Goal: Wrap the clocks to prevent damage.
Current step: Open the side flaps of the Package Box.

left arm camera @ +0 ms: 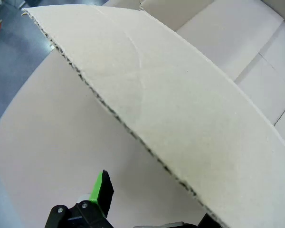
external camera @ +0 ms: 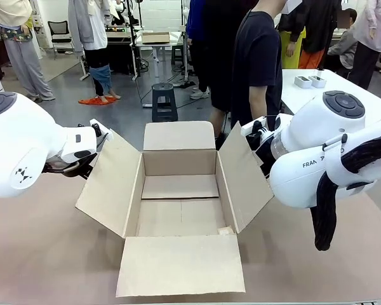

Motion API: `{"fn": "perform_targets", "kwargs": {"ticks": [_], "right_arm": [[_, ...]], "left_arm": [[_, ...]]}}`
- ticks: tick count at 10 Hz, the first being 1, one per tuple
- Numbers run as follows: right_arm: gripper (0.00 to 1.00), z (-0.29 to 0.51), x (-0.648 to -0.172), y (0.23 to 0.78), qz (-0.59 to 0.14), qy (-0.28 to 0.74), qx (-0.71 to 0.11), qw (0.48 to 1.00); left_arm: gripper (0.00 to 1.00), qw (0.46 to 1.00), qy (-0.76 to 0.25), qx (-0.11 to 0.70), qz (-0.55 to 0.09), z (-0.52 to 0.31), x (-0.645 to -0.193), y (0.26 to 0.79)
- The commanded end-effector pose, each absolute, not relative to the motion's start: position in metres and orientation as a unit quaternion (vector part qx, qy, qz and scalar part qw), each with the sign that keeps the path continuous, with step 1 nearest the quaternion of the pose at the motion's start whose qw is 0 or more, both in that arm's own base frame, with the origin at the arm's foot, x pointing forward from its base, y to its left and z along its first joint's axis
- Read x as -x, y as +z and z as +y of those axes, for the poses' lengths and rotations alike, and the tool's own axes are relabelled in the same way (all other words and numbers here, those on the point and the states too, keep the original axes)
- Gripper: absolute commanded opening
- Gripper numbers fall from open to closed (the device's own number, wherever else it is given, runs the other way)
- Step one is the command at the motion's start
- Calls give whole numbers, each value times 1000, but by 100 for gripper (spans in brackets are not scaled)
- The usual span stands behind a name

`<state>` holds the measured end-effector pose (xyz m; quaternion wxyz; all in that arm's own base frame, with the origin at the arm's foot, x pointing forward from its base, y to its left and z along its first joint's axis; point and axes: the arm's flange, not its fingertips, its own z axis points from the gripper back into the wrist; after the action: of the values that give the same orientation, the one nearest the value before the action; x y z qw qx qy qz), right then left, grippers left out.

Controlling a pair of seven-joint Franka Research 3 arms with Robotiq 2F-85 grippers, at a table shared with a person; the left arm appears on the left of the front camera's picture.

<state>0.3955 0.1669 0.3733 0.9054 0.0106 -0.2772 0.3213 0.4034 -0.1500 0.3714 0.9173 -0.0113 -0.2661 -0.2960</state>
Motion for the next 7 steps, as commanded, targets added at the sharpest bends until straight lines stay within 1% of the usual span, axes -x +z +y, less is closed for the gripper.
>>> {"fn": "perform_targets", "kwargs": {"ticks": [1, 5, 6, 7], "right_arm": [[100, 167, -395, 373, -277, 321, -11, 905], [100, 167, -396, 373, -277, 321, -11, 905], [100, 154, -390, 403, -271, 342, -38, 899], [100, 144, -374, 439, -254, 364, -46, 895]], "left_arm": [[100, 917, -296, 11, -267, -150, -403, 372], [100, 917, -296, 11, -266, -150, -403, 371], [100, 900, -320, -7, -295, -139, -399, 406], [100, 887, -340, -20, -311, -131, -400, 455]]}}
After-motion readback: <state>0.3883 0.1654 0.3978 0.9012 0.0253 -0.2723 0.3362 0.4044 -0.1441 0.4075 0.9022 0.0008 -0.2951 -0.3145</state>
